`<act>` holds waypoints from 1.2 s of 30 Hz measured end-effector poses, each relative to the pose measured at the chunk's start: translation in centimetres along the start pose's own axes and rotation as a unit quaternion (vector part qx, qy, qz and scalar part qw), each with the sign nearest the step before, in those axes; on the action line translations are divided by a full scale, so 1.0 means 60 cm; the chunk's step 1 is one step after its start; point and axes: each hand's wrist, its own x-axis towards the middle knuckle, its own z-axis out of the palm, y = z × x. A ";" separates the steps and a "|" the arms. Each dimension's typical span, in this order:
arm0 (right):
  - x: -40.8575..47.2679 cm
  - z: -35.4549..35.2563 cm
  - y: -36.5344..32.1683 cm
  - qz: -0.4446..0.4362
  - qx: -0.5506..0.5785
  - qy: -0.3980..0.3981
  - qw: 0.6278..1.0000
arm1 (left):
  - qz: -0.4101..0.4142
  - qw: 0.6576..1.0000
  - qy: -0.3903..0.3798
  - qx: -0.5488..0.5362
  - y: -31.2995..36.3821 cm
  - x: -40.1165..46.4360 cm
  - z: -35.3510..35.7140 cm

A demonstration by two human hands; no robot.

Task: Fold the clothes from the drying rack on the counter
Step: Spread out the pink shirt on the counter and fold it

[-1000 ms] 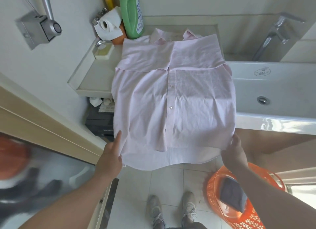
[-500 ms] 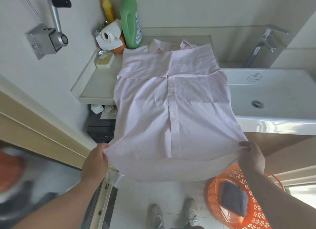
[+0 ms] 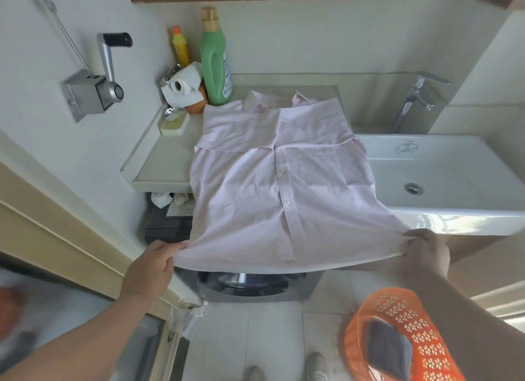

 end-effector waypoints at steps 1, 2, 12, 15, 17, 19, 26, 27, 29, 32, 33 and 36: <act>0.000 -0.002 -0.020 -0.004 0.013 0.000 1.000 | -0.009 1.000 0.010 -0.019 0.002 0.014 -0.010; -0.001 -0.005 -0.037 -0.008 0.032 0.001 0.999 | -0.017 0.999 0.019 -0.037 0.005 0.027 -0.017; -0.023 -0.011 -0.186 -0.014 0.248 0.001 0.969 | -0.002 0.961 0.158 -0.226 0.137 0.129 -0.138; -0.018 -0.005 -0.224 -0.017 0.309 -0.038 0.950 | 0.014 0.953 0.105 -0.285 0.171 0.170 -0.172; -0.011 -0.004 -0.246 -0.022 0.326 -0.061 0.943 | 0.027 0.947 0.060 -0.315 0.186 0.197 -0.188; -0.001 -0.003 -0.265 -0.033 0.324 -0.087 0.942 | 0.048 0.960 0.034 -0.274 0.190 0.223 -0.193; 0.059 0.018 -0.335 -0.116 0.268 -0.154 0.944 | 0.068 0.988 0.056 -0.126 0.175 0.316 -0.206; 0.079 0.028 -0.342 -0.123 0.265 -0.153 0.944 | 0.059 0.988 0.067 -0.123 0.174 0.329 -0.207; 0.124 0.053 -0.367 -0.129 0.257 -0.166 0.943 | 0.030 0.985 0.102 -0.133 0.180 0.365 -0.208; 0.193 0.101 -0.403 -0.128 0.249 -0.169 0.945 | -0.038 0.967 0.142 -0.207 0.204 0.421 -0.206; 0.216 0.119 -0.412 -0.131 0.244 -0.154 0.949 | -0.062 0.960 0.153 -0.225 0.213 0.437 -0.206; 0.300 0.179 -0.453 -0.116 0.213 -0.108 0.964 | -0.120 0.941 0.187 -0.256 0.243 0.508 -0.203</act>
